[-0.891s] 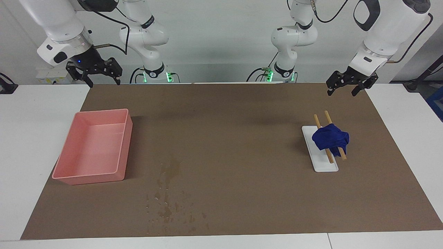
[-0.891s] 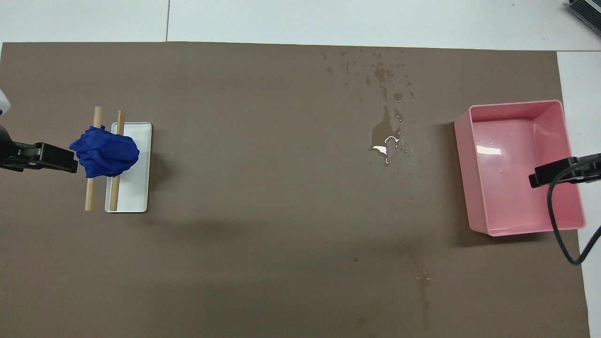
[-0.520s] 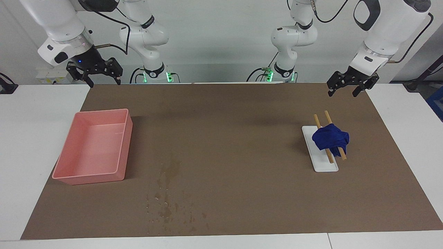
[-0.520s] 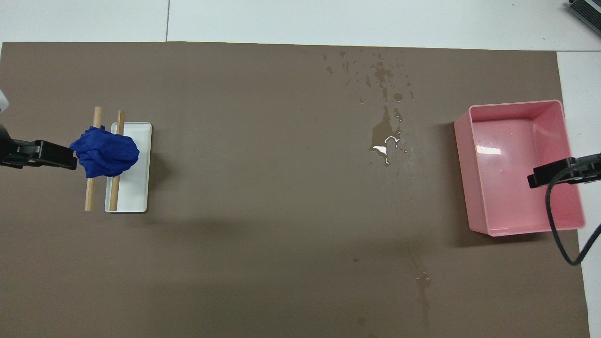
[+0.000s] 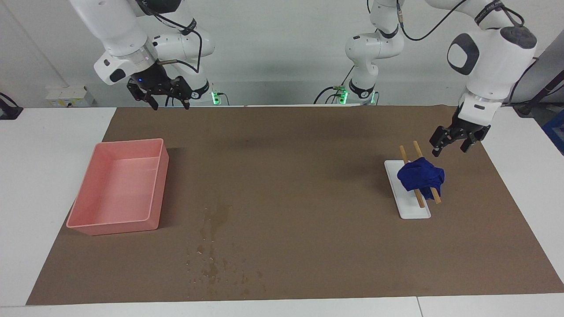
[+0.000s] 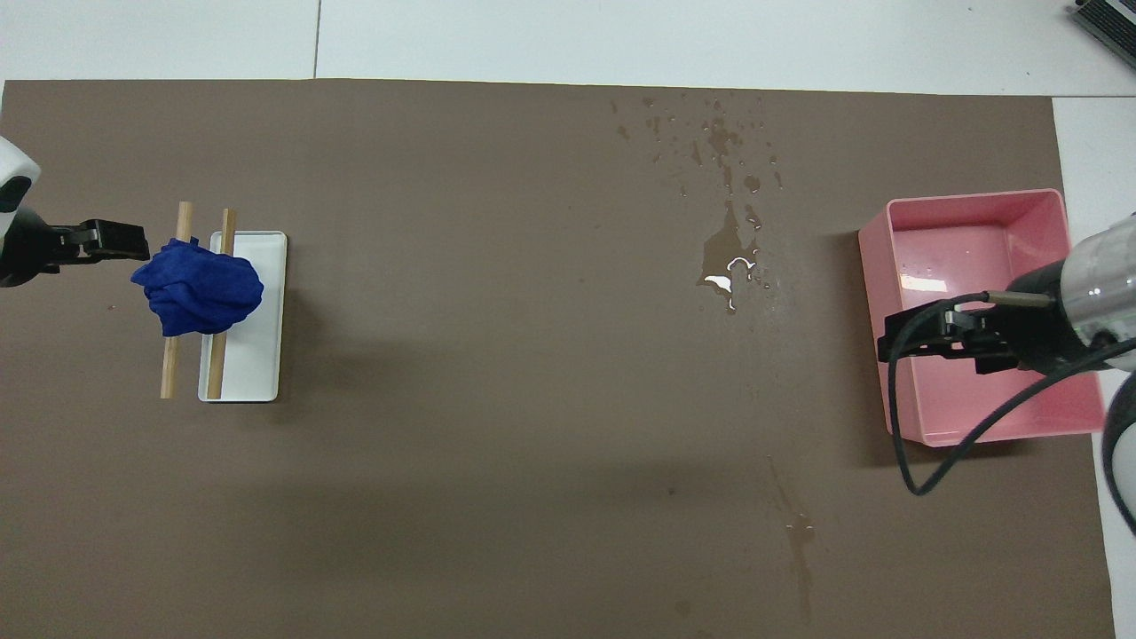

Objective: Wipe water with towel using both arms
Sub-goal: 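Lift the blue towel with the left gripper while the right gripper approaches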

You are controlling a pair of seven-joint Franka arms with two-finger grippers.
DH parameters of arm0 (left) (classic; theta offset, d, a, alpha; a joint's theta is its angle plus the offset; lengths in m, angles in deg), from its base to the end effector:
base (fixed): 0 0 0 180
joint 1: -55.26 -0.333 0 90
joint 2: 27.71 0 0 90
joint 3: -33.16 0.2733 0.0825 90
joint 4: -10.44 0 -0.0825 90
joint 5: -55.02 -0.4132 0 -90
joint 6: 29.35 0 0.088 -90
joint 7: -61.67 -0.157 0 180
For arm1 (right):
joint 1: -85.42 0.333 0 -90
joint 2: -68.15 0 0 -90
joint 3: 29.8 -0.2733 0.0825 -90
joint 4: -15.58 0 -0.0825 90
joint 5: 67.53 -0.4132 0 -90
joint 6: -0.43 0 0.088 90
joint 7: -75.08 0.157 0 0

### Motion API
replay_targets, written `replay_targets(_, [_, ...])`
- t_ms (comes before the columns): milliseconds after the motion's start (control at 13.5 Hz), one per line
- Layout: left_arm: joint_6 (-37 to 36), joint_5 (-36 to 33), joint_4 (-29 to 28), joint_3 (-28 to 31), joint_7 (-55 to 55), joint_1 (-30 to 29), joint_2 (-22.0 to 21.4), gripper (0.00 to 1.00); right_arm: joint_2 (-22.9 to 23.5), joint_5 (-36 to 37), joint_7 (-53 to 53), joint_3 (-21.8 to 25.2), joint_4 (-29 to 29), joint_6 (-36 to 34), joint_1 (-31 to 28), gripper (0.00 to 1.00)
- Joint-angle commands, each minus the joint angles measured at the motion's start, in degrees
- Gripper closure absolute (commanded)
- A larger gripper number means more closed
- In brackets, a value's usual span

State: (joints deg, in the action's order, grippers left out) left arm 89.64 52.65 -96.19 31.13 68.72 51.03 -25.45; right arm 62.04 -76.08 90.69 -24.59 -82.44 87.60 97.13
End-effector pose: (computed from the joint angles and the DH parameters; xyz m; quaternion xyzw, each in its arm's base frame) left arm 0.6244 0.0280 0.4081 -0.9933 -0.0720 -0.0887 0.0145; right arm 0.5375 0.0838 0.5203 -0.9929 0.0781 0.0559 0.0699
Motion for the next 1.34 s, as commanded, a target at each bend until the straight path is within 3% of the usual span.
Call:
replay_targets(0, [6.8,-3.2,-1.1,-0.4,12.2,-0.1,4.8,0.00,-3.9,-6.5,7.8,0.2,-7.4,5.8,-0.5,0.00])
replay_targets(223, [10.5,-3.3,-5.0,-0.5,24.3,0.7,4.7,0.00,-3.9,-11.7,20.2,-0.3,-8.4,8.8,2.1,0.00])
replay_targets(446, [9.3,-3.3,-7.5,-0.5,26.6,1.0,3.5,0.04,-3.9,-17.9,36.6,-0.3,-11.4,17.7,6.8,0.00])
replay_targets(520, [8.8,-3.3,-7.5,-0.4,27.0,1.0,3.5,0.16,-3.9,-19.4,40.9,-0.3,-12.4,20.6,8.4,0.00])
replay_targets(594, [8.3,-3.3,-7.5,-0.4,27.0,1.0,3.5,0.34,-3.9,-21.1,44.9,-0.3,-13.2,22.8,9.5,0.00])
replay_targets(817, [6.1,-3.3,-6.1,-0.5,27.0,0.9,3.5,1.00,-3.9,-28.1,55.1,-0.3,-15.4,27.0,10.7,0.00])
replay_targets(1114, [3.0,-3.3,-2.9,-0.6,26.3,0.9,4.2,1.00,-2.7,-34.0,60.0,-0.3,-17.5,29.5,13.3,0.00])
replay_targets(1263, [-3.4,-2.8,2.1,-0.9,26.1,0.9,4.5,1.00,-3.2,-35.2,64.2,-0.4,-20.4,33.9,15.5,0.00])
